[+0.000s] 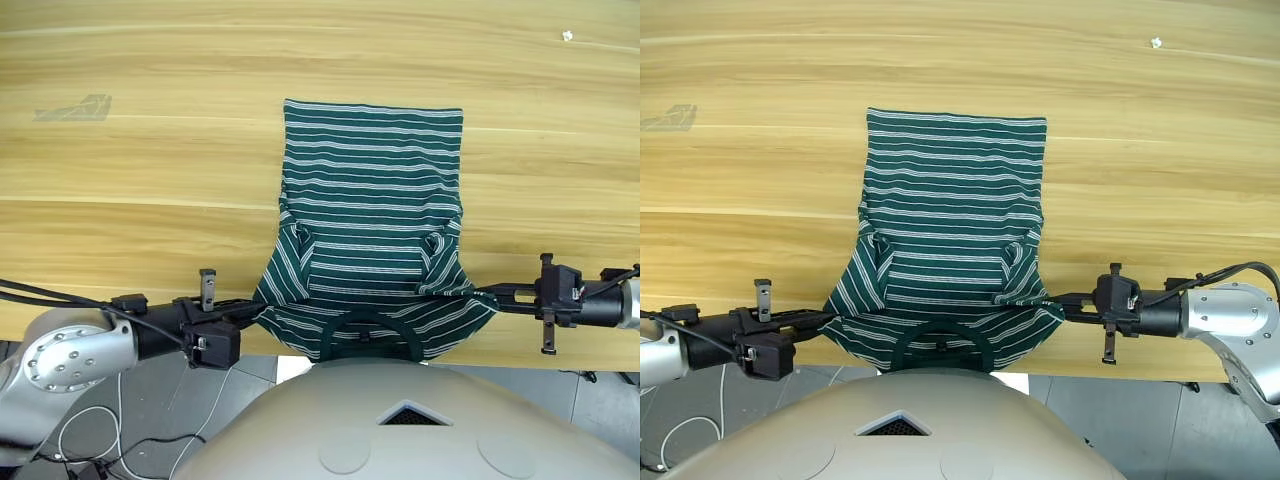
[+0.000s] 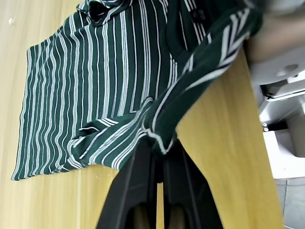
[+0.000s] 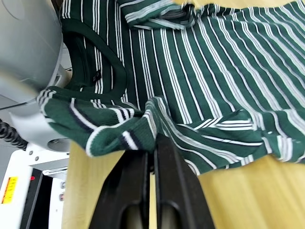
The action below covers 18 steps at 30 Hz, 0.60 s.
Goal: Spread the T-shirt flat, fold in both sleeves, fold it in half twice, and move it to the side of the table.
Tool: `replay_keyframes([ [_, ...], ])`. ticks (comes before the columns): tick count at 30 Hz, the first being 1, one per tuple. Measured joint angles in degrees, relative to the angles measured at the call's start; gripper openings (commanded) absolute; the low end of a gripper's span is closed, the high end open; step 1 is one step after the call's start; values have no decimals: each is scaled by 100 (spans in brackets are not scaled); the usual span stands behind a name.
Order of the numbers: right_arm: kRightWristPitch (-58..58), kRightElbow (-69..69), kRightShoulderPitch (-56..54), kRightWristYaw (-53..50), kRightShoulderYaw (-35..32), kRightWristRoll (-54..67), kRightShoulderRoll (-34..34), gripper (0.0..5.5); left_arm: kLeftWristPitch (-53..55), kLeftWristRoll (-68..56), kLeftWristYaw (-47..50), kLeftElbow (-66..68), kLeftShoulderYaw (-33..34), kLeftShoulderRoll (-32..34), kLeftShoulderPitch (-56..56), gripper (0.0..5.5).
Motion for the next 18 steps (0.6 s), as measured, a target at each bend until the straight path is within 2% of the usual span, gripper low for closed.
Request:
replay_keyframes([
  [4,69,19,104,140,-251,-76,314,0,164,-180,-321,-162,687,-507,208,1],
  [8,63,126,131,278,-468,-224,603,0,167,-242,-496,22,569,-638,-220,1],
  [14,127,1101,-1446,584,-478,-584,1041,0,260,-47,-385,991,-457,-873,-2409,1],
  [18,196,2463,-3456,702,4,-1220,1885,0,350,377,-406,2130,-1542,-1456,-4446,1],
])
